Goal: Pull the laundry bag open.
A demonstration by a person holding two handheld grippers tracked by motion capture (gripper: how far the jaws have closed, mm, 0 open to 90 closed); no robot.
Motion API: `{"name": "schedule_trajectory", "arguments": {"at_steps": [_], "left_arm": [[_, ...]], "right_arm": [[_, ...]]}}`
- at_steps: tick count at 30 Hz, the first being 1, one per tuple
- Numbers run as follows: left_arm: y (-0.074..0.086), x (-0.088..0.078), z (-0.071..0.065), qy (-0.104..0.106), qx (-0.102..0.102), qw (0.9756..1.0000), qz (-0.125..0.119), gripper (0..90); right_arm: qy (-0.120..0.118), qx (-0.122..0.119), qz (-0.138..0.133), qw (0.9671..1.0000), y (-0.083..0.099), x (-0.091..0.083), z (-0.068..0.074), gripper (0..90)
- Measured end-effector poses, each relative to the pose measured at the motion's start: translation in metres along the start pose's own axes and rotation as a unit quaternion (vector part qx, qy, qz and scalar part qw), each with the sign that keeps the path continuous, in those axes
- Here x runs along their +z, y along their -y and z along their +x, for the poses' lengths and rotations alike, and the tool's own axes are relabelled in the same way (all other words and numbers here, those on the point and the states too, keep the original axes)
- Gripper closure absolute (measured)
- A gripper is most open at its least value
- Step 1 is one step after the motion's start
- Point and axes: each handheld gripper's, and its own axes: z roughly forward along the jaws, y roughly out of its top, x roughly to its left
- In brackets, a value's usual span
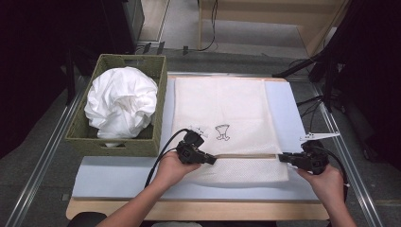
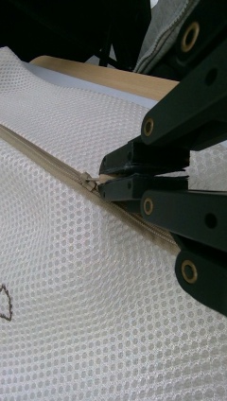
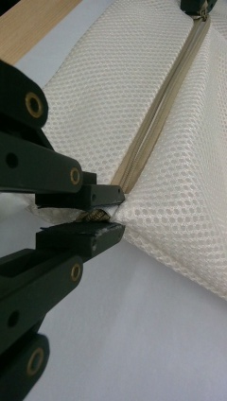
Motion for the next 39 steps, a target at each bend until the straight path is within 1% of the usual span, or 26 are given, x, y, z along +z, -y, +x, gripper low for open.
{"name": "schedule_trajectory", "arguments": {"at_steps": [5, 9, 12, 14, 15, 19, 21, 24, 25, 27, 30, 34, 39], "left_arm": [[0.000, -0.001, 0.000, 0.000, -0.001, 1.0000, 0.000, 87.8], [0.000, 0.000, 0.001, 0.007, -0.008, 0.9999, 0.000, 87.8], [0.001, -0.001, 0.001, 0.005, -0.009, 0.9999, 0.000, 87.8], [0.002, -0.002, 0.001, 0.005, -0.016, 0.9999, 0.001, 87.8], [0.002, -0.002, 0.002, 0.003, -0.013, 0.9999, 0.003, 87.8], [0.004, -0.004, 0.003, -0.002, -0.016, 0.9999, 0.004, 87.8], [0.005, -0.007, 0.004, -0.006, -0.016, 0.9998, 0.005, 87.8], [0.008, -0.011, 0.006, -0.010, -0.018, 0.9998, 0.006, 87.8], [0.009, -0.011, 0.006, -0.010, -0.022, 0.9997, 0.005, 87.8], [0.011, -0.011, 0.007, -0.010, -0.024, 0.9996, 0.006, 87.8], [0.011, -0.011, 0.006, -0.012, -0.022, 0.9997, 0.006, 87.8], [0.011, -0.011, 0.007, -0.012, -0.025, 0.9996, 0.004, 87.8], [0.011, -0.010, 0.007, -0.013, -0.024, 0.9996, 0.006, 87.8]], "right_arm": [[-0.001, 0.001, 0.001, 1.0000, 0.000, 0.000, -0.001, 82.4], [-0.002, 0.002, 0.001, 1.0000, 0.000, 0.000, -0.001, 82.4], [-0.003, 0.004, -0.001, 1.0000, 0.000, -0.001, -0.001, 82.4], [-0.004, 0.003, 0.000, 1.0000, 0.000, -0.001, -0.002, 82.4], [-0.003, 0.003, 0.001, 1.0000, 0.000, -0.001, -0.002, 82.5], [0.002, 0.003, 0.003, 1.0000, 0.000, 0.000, -0.003, 82.5], [0.000, 0.005, 0.002, 1.0000, 0.000, 0.000, -0.004, 82.4], [0.001, 0.007, 0.002, 1.0000, 0.000, 0.000, -0.006, 82.4], [0.002, 0.008, 0.005, 1.0000, 0.000, 0.000, -0.006, 82.4], [-0.001, 0.009, 0.004, 1.0000, 0.000, 0.000, -0.007, 82.4], [0.000, 0.006, 0.003, 1.0000, 0.000, 0.001, -0.006, 82.4], [0.001, 0.007, 0.005, 1.0000, 0.000, 0.000, -0.006, 82.4], [-0.001, 0.008, 0.005, 1.0000, 0.000, 0.001, -0.007, 82.4]]}}
